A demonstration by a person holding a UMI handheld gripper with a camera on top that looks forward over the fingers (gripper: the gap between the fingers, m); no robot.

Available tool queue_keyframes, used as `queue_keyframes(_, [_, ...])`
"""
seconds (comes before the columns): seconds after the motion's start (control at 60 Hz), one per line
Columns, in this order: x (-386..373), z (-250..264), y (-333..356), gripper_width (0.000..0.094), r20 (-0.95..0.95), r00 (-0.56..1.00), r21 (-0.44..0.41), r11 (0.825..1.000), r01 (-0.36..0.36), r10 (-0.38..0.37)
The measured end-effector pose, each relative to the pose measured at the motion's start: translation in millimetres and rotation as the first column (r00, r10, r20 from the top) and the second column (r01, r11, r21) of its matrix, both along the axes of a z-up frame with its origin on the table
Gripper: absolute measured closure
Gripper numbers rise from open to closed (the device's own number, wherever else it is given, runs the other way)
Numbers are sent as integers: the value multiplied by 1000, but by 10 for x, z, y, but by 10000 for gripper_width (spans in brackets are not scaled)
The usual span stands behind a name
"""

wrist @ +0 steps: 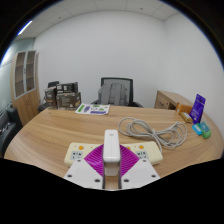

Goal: Unplug charger

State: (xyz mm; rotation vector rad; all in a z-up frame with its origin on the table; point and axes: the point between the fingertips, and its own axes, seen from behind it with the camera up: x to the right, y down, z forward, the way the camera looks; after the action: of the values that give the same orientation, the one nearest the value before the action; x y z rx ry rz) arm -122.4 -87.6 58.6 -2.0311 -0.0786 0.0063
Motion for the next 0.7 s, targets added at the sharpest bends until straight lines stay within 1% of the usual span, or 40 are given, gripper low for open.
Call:
queue_keyframes(0.117, [-5,-6,-6,802,-8,1000,-4,1000,2,-2])
queue_keyframes(0.267, [11,13,-9,807,-8,1000,-7,1000,-2,2])
queue_keyframes(0.4, [11,47,13,808,-13,1000,-33,999,15,-15])
queue_keyframes(0.45, [11,82,2,808,-14,1000,-27,999,17,-17])
queue_keyframes(0.5, [27,453,40,807,8,1000,73,997,23,-24])
queue_keyframes(0.55, [44,953,76,808,60,998,179,984,8,-19])
queue_keyframes(0.567, [34,1098,87,808,65,998,202,979,1,-15])
queue_keyframes(0.667, [39,1772,104,809,10,1000,265,964,-8,5])
queue_keyframes(0.7, [110,1909,114,808,8,1000,279,960,-10,8])
